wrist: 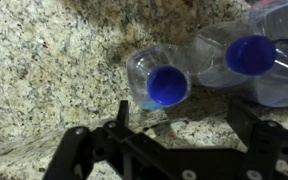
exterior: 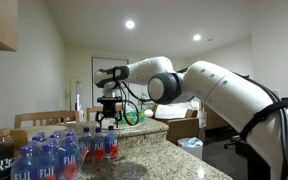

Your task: Move two water bottles to the right.

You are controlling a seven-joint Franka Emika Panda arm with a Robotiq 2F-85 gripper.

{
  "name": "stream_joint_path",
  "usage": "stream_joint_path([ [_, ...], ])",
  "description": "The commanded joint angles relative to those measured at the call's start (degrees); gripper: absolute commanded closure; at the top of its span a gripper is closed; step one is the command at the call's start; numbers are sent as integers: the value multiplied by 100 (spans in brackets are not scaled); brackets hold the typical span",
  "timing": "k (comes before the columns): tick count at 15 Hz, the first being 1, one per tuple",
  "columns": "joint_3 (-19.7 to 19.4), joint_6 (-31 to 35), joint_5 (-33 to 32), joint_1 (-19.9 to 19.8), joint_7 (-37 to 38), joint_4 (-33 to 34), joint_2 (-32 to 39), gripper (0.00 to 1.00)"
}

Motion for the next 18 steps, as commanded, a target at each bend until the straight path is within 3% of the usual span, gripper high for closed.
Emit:
stream_joint_path([
  [1,21,151,134,-44,199,-608,-389,0],
  [12,-7,794,63,32,104,-2206,-1296,0],
  [13,-8,802,72,18,99,-2307,-1333,25],
  [14,-16,852,70,18,107,-2438,-1399,26],
  [18,-49,1333,59,34,112,-2961,-1651,53],
])
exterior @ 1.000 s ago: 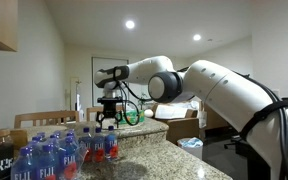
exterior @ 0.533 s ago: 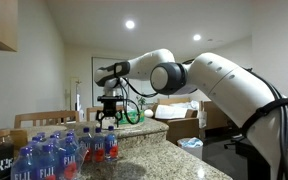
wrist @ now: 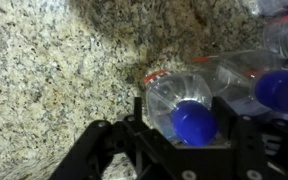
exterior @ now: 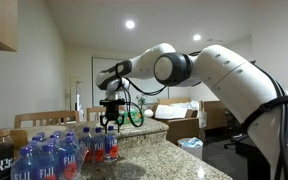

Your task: Move two water bottles to the right.

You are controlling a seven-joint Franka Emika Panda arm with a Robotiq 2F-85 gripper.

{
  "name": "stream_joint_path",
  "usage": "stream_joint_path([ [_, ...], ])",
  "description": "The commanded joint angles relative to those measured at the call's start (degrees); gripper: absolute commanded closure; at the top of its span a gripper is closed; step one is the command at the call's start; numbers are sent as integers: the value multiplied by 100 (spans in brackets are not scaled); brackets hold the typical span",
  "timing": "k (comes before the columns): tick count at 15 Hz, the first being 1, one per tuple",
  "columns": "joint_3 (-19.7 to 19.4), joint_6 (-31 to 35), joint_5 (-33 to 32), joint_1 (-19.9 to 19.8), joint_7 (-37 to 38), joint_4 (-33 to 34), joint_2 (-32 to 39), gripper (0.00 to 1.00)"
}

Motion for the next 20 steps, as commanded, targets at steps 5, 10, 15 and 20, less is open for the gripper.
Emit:
stream_joint_path([
  [5,-168,771,8,169,95,-1088,-712,79],
  [10,-219,780,-91,290,78,-1187,-794,82],
  [15,-240,493,-278,382,-39,-1260,-1006,82],
  [20,-254,83,-333,308,-103,-1089,-1025,82],
])
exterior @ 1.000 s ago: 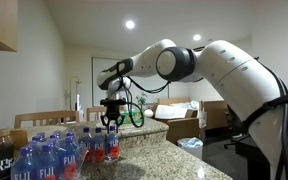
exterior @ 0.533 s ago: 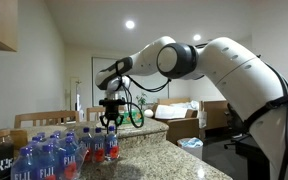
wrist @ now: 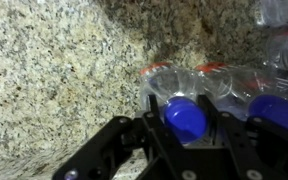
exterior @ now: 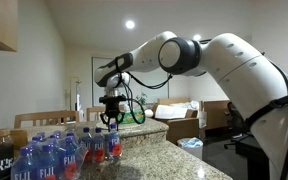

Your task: Move two water bottles to the right.

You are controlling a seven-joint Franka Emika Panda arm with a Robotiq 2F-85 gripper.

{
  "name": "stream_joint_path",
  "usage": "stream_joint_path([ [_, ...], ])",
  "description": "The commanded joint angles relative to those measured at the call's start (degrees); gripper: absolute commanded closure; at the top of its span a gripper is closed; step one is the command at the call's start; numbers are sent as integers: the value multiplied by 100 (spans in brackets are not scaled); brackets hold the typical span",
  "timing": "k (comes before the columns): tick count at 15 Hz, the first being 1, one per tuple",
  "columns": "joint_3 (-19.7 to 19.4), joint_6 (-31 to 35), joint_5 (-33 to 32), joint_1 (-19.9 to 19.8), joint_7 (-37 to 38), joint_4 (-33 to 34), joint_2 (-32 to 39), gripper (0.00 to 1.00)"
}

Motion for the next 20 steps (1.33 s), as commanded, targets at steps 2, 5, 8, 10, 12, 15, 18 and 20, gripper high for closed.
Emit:
stream_joint_path([
  [2,-64,-520,-19,-94,-195,-75,-275,82],
  [5,-132,-681,-32,-171,-313,-50,-295,82],
  [8,-187,-663,-50,-259,-484,-23,-304,82],
  [10,-244,-515,-78,-325,-599,-6,-301,82],
  [12,-271,-548,-48,-432,-782,98,-246,82],
  [15,-270,-670,49,-683,-1212,251,-160,82],
  [18,-267,-920,129,-888,-1491,394,-105,82],
  [20,-274,-934,148,-1009,-1664,392,-90,82],
])
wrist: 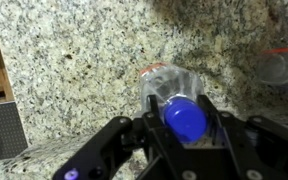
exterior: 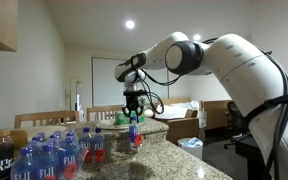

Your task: Move two water bottles to the right.

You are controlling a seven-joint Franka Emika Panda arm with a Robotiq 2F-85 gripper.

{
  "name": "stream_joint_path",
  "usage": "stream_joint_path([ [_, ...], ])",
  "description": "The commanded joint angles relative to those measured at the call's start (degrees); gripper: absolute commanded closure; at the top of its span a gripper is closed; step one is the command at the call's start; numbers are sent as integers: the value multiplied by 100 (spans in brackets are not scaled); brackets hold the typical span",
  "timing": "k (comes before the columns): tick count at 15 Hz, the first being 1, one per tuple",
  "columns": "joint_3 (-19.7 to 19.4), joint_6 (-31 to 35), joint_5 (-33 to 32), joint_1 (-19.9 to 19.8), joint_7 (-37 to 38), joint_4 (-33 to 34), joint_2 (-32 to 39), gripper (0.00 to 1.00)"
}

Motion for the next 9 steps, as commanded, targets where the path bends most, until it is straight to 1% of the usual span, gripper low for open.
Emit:
stream_joint_path([
  [1,22,-195,117,-237,-432,118,5,82],
  [3,1,-55,127,-322,-490,73,3,82],
  [6,-11,-10,162,-463,-595,135,55,82],
  [9,-7,-96,209,-686,-969,295,190,82],
])
